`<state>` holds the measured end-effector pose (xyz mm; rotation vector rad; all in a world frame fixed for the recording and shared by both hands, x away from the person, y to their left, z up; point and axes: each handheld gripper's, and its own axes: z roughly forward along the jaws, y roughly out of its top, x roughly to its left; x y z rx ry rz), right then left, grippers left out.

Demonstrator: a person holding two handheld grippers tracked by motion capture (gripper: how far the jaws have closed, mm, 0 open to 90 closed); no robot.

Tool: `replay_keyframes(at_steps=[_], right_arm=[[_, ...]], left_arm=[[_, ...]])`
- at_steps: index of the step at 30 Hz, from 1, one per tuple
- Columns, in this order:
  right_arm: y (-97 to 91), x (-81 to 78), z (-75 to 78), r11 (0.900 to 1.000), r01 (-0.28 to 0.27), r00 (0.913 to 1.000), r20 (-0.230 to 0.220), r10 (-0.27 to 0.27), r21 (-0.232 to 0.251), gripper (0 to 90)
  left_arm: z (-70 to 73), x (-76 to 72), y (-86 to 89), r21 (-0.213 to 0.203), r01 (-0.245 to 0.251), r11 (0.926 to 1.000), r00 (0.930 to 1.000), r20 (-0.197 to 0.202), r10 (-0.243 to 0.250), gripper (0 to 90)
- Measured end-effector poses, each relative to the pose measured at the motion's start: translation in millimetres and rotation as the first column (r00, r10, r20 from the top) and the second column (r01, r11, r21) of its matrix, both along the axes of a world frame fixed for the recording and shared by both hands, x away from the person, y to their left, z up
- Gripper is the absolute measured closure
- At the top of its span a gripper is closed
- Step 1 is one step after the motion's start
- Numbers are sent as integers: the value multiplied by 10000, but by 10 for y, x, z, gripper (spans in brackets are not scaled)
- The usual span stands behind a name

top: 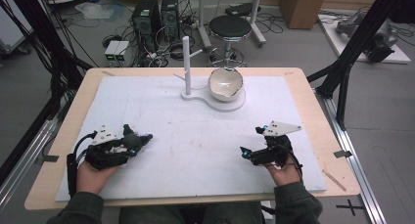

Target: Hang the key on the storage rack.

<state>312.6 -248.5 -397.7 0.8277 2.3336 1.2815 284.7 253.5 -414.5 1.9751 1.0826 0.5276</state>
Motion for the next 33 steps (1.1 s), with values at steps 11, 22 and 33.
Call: replay_keyframes(at_steps=[11,22,33], right_arm=[[4,-4,2,10000,-2,10000,13,2,-11,74],[2,-6,4,10000,-44,10000,24,44,24,74],[12,-2,6,9999,-101,9999,15,101,40,74]], left_arm=[[111,-56,36,-757,658,9950,9970,464,-624,456],[186,-89,2,-1147,1296,9849,9891,843,-1204,454],[269,-98,-61,-1462,1576,9766,9841,1053,-1431,454]])
